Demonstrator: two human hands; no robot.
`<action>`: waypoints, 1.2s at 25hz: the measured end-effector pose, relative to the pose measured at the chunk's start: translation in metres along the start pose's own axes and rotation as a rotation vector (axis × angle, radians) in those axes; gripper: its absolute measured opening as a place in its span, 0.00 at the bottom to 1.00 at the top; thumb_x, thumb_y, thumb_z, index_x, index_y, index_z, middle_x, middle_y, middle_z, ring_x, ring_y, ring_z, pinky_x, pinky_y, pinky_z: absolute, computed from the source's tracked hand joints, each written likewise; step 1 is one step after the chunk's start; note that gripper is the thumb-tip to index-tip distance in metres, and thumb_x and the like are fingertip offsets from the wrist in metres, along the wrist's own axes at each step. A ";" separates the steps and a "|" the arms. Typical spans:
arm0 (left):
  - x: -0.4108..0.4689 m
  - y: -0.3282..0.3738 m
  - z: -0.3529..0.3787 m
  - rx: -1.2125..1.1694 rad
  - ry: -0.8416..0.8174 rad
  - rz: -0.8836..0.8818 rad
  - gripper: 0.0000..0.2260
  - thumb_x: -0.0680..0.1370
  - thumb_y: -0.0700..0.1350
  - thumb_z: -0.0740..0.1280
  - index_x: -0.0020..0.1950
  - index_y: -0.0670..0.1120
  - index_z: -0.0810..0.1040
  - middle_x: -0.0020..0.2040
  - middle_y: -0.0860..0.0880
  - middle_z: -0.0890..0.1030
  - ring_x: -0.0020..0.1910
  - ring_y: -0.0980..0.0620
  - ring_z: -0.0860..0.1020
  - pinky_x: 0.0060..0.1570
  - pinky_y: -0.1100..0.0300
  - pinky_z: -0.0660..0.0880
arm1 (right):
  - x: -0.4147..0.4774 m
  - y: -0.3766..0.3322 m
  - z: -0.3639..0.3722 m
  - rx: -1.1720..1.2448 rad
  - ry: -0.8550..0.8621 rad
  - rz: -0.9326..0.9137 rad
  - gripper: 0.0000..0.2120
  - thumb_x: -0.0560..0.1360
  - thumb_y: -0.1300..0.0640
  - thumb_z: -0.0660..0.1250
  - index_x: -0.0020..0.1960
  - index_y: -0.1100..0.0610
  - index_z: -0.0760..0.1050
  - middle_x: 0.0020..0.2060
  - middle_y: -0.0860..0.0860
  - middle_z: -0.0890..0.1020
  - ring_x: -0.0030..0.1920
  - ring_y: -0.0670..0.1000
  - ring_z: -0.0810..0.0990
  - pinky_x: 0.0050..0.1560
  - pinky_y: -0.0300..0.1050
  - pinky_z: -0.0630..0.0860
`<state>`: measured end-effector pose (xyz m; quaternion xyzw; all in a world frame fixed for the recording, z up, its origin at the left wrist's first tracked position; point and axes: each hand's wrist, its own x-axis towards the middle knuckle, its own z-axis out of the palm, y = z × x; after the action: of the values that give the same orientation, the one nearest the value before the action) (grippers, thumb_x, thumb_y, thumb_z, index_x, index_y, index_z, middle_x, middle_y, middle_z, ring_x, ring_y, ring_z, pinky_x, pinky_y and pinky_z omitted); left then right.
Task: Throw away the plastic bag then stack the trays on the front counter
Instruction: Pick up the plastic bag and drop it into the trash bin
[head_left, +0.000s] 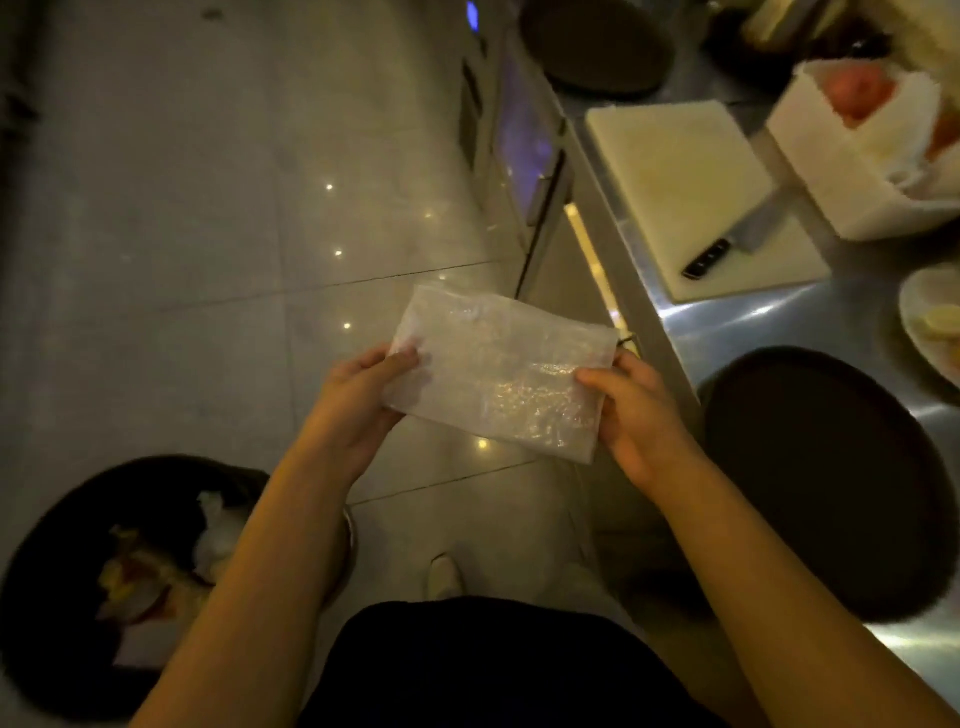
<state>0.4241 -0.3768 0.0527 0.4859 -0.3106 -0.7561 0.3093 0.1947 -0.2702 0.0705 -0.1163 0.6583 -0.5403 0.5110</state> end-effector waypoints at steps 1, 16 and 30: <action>0.000 0.004 -0.020 -0.059 0.053 0.008 0.08 0.78 0.38 0.67 0.56 0.42 0.82 0.44 0.49 0.86 0.41 0.55 0.83 0.39 0.62 0.80 | 0.007 -0.001 0.022 -0.026 -0.040 0.011 0.16 0.76 0.66 0.65 0.63 0.59 0.74 0.54 0.57 0.82 0.51 0.56 0.82 0.52 0.55 0.79; -0.054 0.002 -0.122 -0.711 0.858 0.195 0.17 0.79 0.32 0.60 0.66 0.43 0.77 0.56 0.45 0.83 0.54 0.47 0.82 0.42 0.59 0.82 | 0.098 0.000 0.249 -0.465 -0.769 0.189 0.13 0.74 0.66 0.67 0.58 0.59 0.74 0.48 0.54 0.82 0.46 0.54 0.82 0.40 0.49 0.82; -0.121 -0.072 -0.171 -1.145 1.209 0.309 0.17 0.80 0.32 0.60 0.65 0.44 0.75 0.59 0.43 0.81 0.57 0.45 0.80 0.50 0.52 0.78 | 0.031 0.097 0.356 -0.893 -1.184 0.282 0.23 0.76 0.70 0.58 0.63 0.48 0.73 0.56 0.55 0.80 0.56 0.58 0.81 0.48 0.52 0.82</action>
<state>0.6109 -0.2681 0.0058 0.5272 0.2762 -0.3561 0.7204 0.5038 -0.4658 0.0107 -0.4979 0.4389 0.0009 0.7480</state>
